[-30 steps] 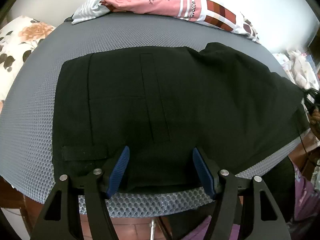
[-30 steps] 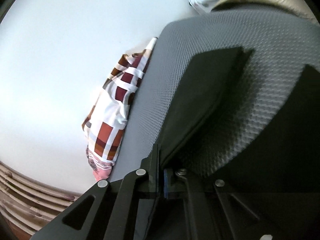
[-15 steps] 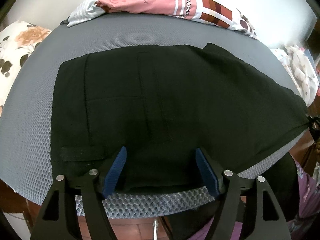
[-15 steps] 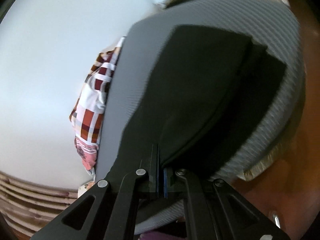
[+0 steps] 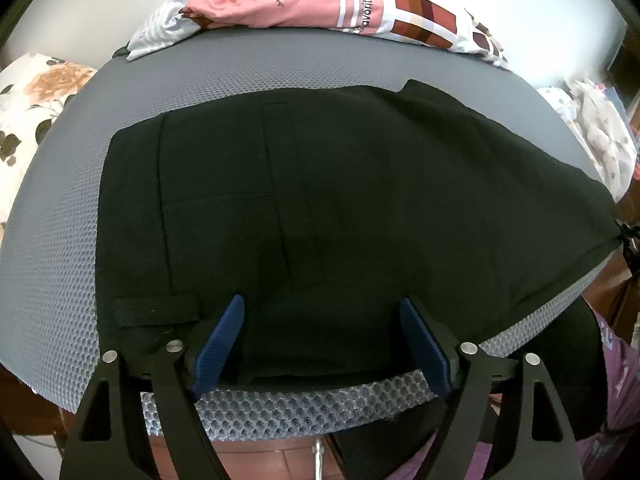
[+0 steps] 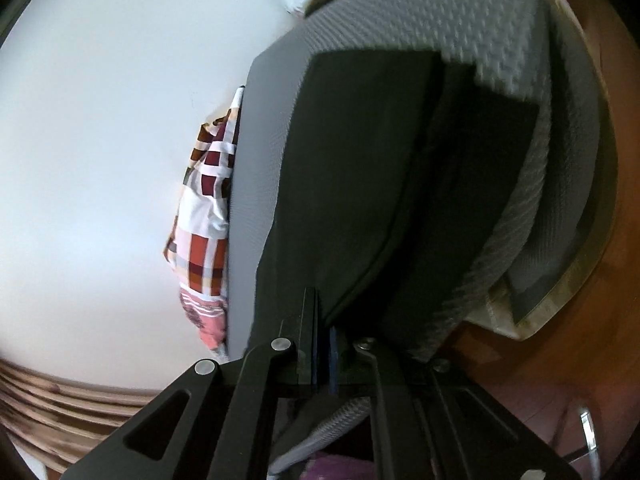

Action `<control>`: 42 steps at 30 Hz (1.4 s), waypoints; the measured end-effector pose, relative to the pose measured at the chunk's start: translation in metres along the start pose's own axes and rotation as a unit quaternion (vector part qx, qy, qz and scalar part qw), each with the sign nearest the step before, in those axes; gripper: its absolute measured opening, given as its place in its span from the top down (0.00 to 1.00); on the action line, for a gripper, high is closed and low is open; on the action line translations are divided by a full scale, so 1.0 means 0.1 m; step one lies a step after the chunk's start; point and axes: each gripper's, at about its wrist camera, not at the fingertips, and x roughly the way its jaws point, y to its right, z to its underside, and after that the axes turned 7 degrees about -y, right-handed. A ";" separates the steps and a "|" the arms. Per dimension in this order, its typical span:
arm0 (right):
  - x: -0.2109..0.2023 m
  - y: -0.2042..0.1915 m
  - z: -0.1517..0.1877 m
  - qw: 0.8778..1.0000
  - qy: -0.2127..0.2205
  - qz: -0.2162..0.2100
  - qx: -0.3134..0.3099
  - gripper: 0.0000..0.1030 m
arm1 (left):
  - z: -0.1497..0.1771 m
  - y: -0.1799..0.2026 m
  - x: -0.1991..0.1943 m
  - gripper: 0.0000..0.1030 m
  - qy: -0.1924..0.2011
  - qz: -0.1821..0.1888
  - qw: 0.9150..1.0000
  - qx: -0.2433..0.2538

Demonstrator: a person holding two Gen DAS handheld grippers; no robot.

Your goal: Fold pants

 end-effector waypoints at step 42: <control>-0.68 0.31 -0.17 0.997 0.059 0.035 0.030 0.52 | -0.03 0.15 0.09 0.00 -0.007 -0.006 0.999 0.039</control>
